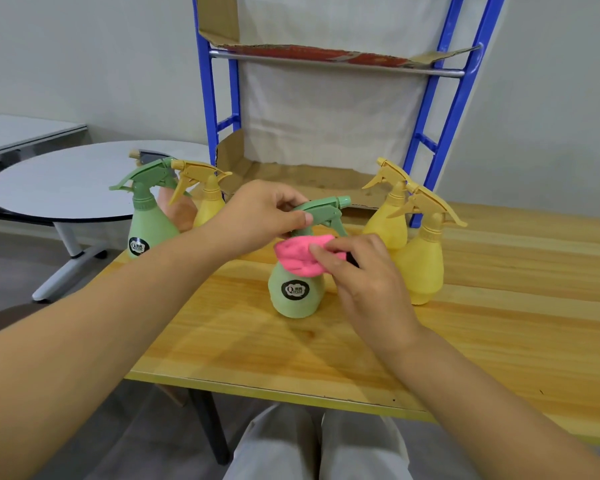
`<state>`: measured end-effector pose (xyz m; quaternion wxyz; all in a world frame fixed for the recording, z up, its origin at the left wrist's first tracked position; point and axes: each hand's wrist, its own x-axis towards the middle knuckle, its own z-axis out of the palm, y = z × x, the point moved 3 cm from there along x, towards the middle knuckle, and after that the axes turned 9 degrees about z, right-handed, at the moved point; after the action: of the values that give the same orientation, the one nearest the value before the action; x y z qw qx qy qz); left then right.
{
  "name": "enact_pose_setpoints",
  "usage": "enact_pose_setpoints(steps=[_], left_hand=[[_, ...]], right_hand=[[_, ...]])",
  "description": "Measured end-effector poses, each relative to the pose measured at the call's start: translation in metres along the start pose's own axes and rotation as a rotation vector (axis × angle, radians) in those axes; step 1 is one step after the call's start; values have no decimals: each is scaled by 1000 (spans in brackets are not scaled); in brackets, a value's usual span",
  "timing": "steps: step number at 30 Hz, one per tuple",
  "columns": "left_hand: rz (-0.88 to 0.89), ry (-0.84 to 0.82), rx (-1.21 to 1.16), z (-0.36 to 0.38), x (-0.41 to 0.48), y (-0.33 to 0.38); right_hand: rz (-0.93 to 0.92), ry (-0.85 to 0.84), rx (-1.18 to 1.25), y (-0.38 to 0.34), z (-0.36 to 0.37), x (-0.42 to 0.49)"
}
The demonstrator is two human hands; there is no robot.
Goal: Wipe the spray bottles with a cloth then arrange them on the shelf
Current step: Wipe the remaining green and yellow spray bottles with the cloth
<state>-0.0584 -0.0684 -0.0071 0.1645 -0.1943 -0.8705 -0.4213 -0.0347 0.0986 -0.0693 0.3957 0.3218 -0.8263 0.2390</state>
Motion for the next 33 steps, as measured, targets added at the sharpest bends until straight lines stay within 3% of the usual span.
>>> enact_pose_setpoints(steps=[8,13,17,20,22,27,31,33], left_hand=[[-40,-79,-89,0,5,-6],[-39,-74,-103,-2,4,-11],[-27,-74,-101,-2,3,-10],[-11,-77,-97,-2,1,-7],[0,-67,-47,-1,-1,-5],[-40,-27,-88,1,-3,-5],[-55,21,2,-1,-2,-4],[-73,32,56,0,-4,-1]], right_hand=[[18,-145,-52,-6,18,-15],[-12,-365,-76,-1,32,-42],[-81,-210,-83,-6,15,-26],[15,-5,-61,-9,1,0],[58,32,-92,-11,3,8],[70,-65,-59,-10,18,-22],[25,-247,-32,-12,19,-42],[-14,-243,-16,-13,11,-40]])
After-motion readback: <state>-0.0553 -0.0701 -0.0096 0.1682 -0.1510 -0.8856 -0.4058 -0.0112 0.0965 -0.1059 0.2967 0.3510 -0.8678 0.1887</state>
